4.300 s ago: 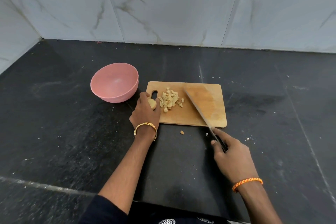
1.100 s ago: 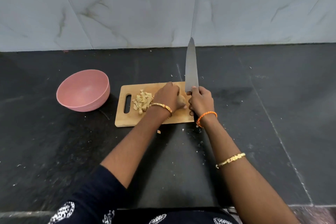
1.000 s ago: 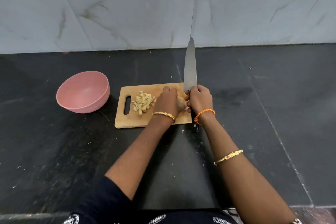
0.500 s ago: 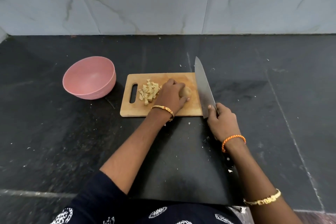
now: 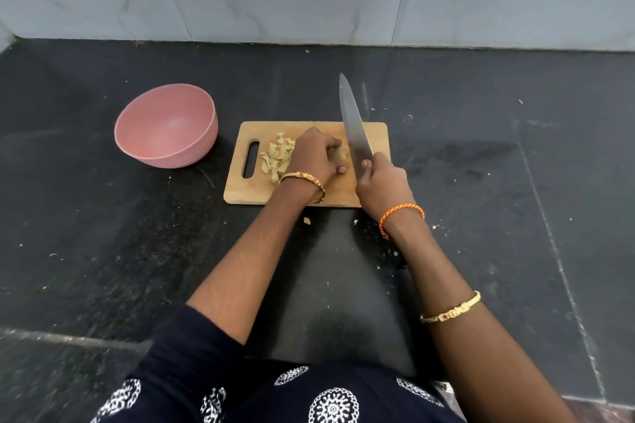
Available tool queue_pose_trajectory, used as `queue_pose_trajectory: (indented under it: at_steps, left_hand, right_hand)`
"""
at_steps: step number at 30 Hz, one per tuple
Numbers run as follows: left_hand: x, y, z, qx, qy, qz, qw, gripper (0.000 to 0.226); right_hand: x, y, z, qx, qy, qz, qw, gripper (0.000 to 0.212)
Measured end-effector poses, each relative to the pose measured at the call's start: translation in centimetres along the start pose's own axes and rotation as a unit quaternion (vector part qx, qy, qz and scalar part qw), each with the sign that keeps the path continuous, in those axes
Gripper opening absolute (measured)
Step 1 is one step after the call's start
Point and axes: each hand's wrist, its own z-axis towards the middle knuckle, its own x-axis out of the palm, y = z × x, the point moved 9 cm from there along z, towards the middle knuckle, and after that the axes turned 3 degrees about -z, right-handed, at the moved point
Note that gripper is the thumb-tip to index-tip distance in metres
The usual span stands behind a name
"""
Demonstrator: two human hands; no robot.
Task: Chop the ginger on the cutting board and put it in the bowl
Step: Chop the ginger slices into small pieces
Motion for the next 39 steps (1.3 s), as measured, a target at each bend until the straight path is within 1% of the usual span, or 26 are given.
queue_pose_trajectory:
  at_steps: [3, 10, 16, 20, 23, 28, 30, 32, 34, 37, 39]
  left_hand:
    - [0.0, 0.2, 0.1, -0.008, -0.009, -0.006, 1.0, 0.052]
    - [0.0, 0.4, -0.1, -0.016, -0.012, -0.027, 0.999, 0.054]
    - [0.1, 0.4, -0.1, -0.021, -0.006, -0.031, 0.999, 0.054]
    - [0.2, 0.4, -0.1, -0.028, -0.005, -0.035, 0.999, 0.055]
    - [0.2, 0.5, -0.2, -0.029, -0.013, -0.036, 0.999, 0.055]
    - [0.1, 0.4, -0.3, -0.027, -0.021, -0.031, 0.999, 0.051]
    - [0.1, 0.6, -0.4, -0.031, -0.022, -0.034, 0.999, 0.051]
    - [0.0, 0.7, -0.6, -0.035, -0.025, -0.041, 0.998, 0.051]
    - [-0.1, 0.7, -0.6, -0.04, -0.027, -0.044, 0.998, 0.051]
    - [-0.2, 0.7, -0.6, -0.047, -0.019, -0.048, 0.998, 0.052]
    - [-0.3, 0.7, -0.7, -0.048, -0.019, -0.054, 0.997, 0.052]
  right_hand:
    - [0.2, 0.1, -0.1, 0.002, 0.0, 0.0, 1.0, 0.016]
    - [-0.1, -0.3, -0.2, 0.013, -0.003, 0.001, 1.0, 0.019]
    - [0.3, 0.0, -0.1, 0.011, 0.017, -0.038, 0.999, 0.02]
    - [0.8, 0.7, -0.2, 0.014, 0.045, -0.099, 0.994, 0.013]
    - [1.0, 0.9, -0.7, 0.025, 0.07, -0.137, 0.988, 0.019]
    - [0.9, 0.2, -2.6, 0.05, 0.105, -0.156, 0.981, 0.021]
    - [0.7, -0.4, -3.8, 0.059, 0.116, -0.166, 0.977, 0.019]
    - [0.4, -1.1, -5.2, 0.063, 0.125, -0.168, 0.976, 0.011]
    - [-0.2, -1.9, -6.5, 0.067, 0.119, -0.145, 0.98, 0.003]
    - [-1.5, -2.3, -6.6, 0.061, 0.07, -0.111, 0.989, 0.015]
    - [-1.9, -2.0, -5.4, 0.046, 0.041, -0.099, 0.993, 0.019]
